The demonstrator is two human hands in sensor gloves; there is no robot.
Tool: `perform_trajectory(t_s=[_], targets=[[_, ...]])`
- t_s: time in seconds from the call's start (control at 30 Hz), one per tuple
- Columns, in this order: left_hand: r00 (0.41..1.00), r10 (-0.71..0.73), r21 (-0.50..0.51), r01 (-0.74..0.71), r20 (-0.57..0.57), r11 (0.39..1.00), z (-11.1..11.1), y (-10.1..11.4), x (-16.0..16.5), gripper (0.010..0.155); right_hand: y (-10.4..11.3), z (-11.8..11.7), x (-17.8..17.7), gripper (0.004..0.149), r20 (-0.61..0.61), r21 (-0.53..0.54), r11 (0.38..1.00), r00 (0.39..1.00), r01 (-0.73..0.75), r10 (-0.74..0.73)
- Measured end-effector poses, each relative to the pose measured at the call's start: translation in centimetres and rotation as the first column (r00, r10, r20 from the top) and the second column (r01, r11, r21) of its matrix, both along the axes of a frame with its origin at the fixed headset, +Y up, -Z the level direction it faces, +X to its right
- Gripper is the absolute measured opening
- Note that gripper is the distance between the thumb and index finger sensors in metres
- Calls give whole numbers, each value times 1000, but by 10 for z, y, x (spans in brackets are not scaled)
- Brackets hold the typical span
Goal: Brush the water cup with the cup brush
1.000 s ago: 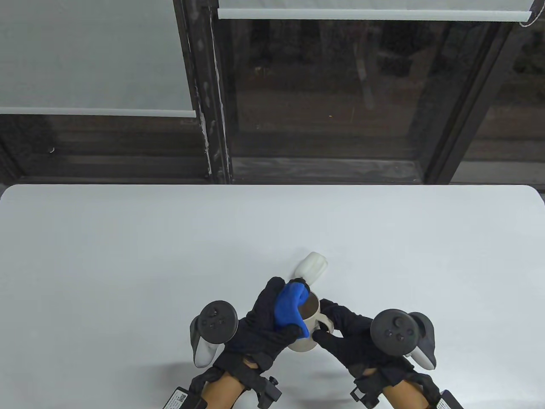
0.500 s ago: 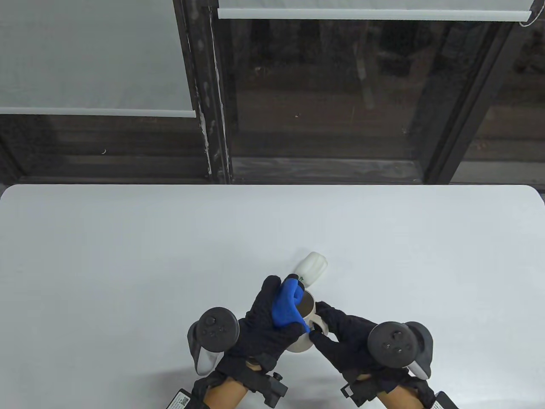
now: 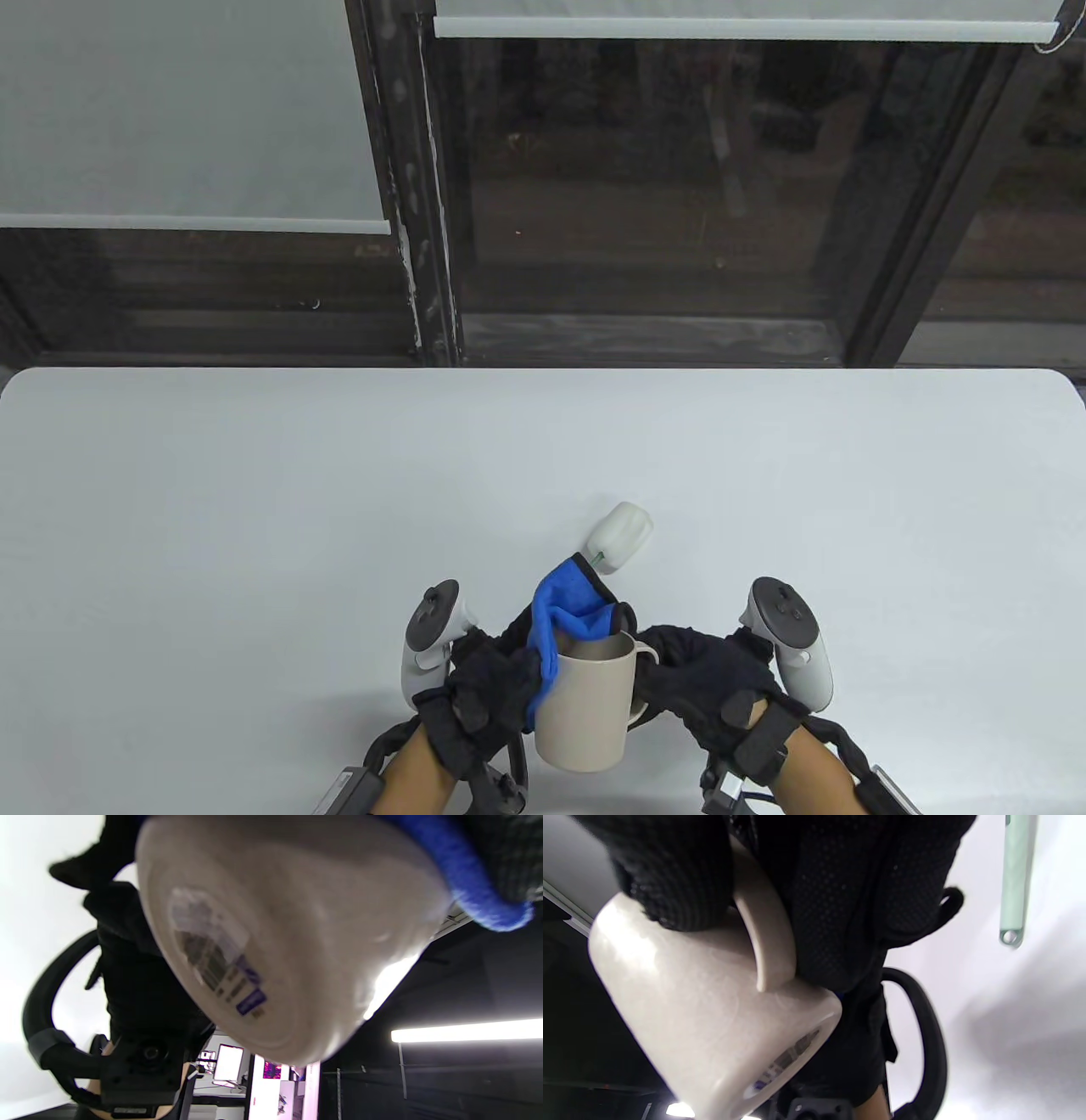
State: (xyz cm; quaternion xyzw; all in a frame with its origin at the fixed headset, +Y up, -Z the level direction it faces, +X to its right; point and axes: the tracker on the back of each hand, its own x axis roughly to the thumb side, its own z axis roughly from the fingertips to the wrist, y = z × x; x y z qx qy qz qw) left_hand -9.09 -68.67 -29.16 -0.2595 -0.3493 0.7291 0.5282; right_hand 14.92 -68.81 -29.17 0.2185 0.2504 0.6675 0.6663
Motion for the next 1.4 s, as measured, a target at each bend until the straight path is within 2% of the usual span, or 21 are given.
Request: perform_trajectory(t_s=[0.1, 0.17, 0.2, 0.27, 0.37, 0.4, 0.43, 0.47, 0.5, 0.57, 0.63, 0.67, 0.73, 0.8, 0.87, 0.97, 1.03, 1.13, 1.2, 1.3, 1.4], targets=[[991, -95, 22, 98, -97, 995, -2, 6, -9, 107, 9, 1, 8, 46, 111, 102, 990, 990, -93, 82], [938, -224, 81, 253, -263, 964, -3, 9, -16, 106, 17, 5, 14, 44, 254, 195, 956, 953, -219, 166], [874, -294, 93, 354, -388, 931, -2, 11, -18, 106, 22, 8, 14, 43, 345, 252, 916, 913, -311, 215], [689, -429, 47, 557, -584, 829, 6, 12, -14, 106, 30, 15, 10, 42, 521, 334, 779, 793, -530, 316], [536, -509, -8, 683, -674, 730, 12, 13, -6, 107, 37, 24, 0, 45, 614, 398, 629, 703, -668, 358], [493, -533, -17, 723, -688, 691, 12, 13, -4, 107, 39, 27, -4, 47, 651, 432, 543, 665, -721, 366], [461, -559, -29, 753, -689, 657, 12, 11, -2, 107, 42, 32, -9, 48, 690, 460, 441, 623, -771, 369], [450, -572, -35, 765, -686, 643, 12, 10, -1, 107, 43, 34, -12, 49, 709, 467, 394, 602, -792, 368], [449, -580, -40, 768, -679, 640, 11, 7, 1, 107, 46, 38, -17, 50, 754, 474, 278, 549, -835, 361], [496, -568, -33, 734, -657, 679, 10, 4, 0, 107, 48, 42, -20, 50, 773, 480, 242, 537, -843, 339], [522, -539, -11, 711, -661, 703, 10, 5, -1, 107, 51, 43, -16, 48, 763, 500, 261, 563, -826, 318], [539, -513, 4, 692, -668, 722, 11, 7, -2, 107, 53, 42, -13, 47, 747, 511, 295, 587, -807, 313], [589, -463, 41, 645, -662, 763, 9, 11, -5, 107, 55, 38, -3, 45, 705, 519, 406, 645, -752, 293], [705, -385, 94, 537, -596, 838, 6, 14, -9, 106, 53, 31, 9, 44, 609, 514, 592, 750, -621, 258], [818, -276, 145, 395, -505, 907, 3, 14, -12, 107, 49, 23, 16, 44, 468, 484, 749, 857, -453, 215], [922, -172, 161, 239, -347, 958, -1, 13, -10, 106, 40, 14, 16, 44, 292, 381, 889, 946, -253, 144], [980, -92, 91, 110, -178, 990, -1, 8, -5, 106, 27, 7, 12, 44, 147, 250, 963, 987, -106, 70], [1000, 9, 11, -9, -16, 1000, 0, 3, 4, 106, 11, 2, 3, 45, 21, 77, 997, 999, 24, -26], [999, 20, 28, -21, 39, 999, 1, 1, 6, 105, -1, 0, -3, 45, -55, -58, 995, 995, 84, -87], [999, -35, 30, 36, -8, 999, -2, -1, 1, 106, -6, -2, -1, 46, -19, -58, 997, 998, 50, -52], [988, -114, 40, 119, -106, 992, -4, 3, -8, 106, 7, -1, 9, 44, 110, 82, 995, 992, -64, 55]])
